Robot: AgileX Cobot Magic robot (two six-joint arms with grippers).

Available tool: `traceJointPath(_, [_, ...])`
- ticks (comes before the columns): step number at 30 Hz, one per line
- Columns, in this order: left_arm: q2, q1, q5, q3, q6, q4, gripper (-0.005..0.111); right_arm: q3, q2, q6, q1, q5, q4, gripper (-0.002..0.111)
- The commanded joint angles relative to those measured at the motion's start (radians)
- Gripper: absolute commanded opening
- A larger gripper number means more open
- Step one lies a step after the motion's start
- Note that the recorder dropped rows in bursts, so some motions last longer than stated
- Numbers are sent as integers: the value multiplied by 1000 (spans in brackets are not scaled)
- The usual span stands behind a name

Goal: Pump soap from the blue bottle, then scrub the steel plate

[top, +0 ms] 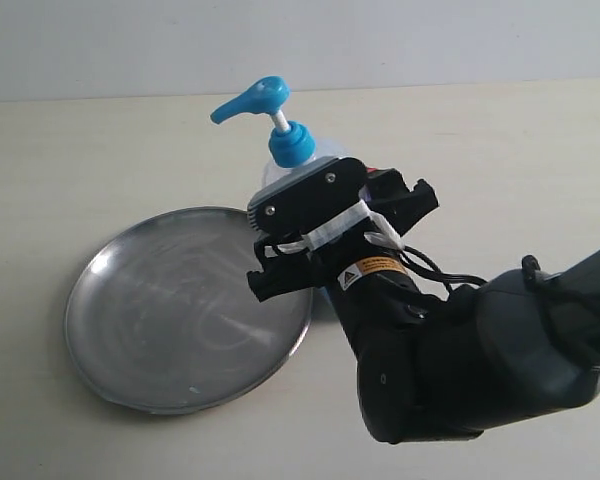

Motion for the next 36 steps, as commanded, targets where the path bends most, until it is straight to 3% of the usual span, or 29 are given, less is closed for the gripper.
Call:
traceJointPath(1, [-4, 2, -10, 4, -2, 3, 0, -7, -3, -32, 2, 2, 10, 0])
traceJointPath(36, [-4, 2, -10, 4, -2, 3, 0, -7, -3, -6, 2, 3, -58, 0])
